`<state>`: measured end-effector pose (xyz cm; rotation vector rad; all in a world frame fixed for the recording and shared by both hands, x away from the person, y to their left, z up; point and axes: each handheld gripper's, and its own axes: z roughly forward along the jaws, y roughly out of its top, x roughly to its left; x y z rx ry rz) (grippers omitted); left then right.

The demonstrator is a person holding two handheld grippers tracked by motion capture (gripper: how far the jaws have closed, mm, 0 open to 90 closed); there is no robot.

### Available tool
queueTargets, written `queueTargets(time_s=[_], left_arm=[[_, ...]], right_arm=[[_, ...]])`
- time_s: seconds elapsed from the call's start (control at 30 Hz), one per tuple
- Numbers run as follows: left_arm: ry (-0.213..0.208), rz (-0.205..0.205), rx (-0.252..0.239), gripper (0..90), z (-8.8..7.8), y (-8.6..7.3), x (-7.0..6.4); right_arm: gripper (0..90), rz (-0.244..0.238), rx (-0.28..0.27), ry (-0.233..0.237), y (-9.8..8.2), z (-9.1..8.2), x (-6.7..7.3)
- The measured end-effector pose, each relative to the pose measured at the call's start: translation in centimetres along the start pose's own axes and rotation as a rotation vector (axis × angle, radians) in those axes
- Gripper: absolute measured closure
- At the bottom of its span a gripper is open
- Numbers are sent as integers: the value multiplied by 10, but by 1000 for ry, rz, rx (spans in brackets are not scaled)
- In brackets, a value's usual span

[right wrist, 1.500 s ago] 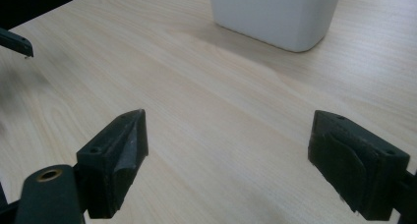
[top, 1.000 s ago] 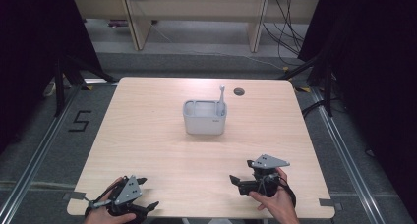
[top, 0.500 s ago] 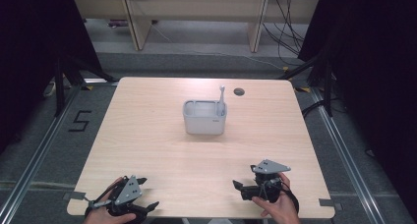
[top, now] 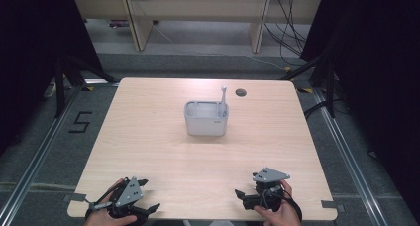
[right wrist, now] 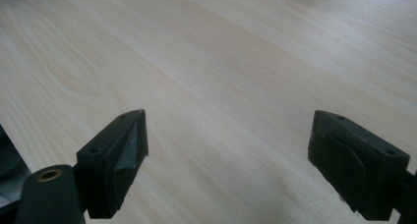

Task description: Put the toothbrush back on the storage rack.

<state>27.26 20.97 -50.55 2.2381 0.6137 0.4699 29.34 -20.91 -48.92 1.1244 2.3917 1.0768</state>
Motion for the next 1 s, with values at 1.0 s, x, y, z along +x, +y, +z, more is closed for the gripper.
queueTargets(time_s=[1.0], left_arm=[[-7, 1, 7, 148, -1, 0, 0]], right_arm=[[161, -24, 30, -6, -4, 0, 4]])
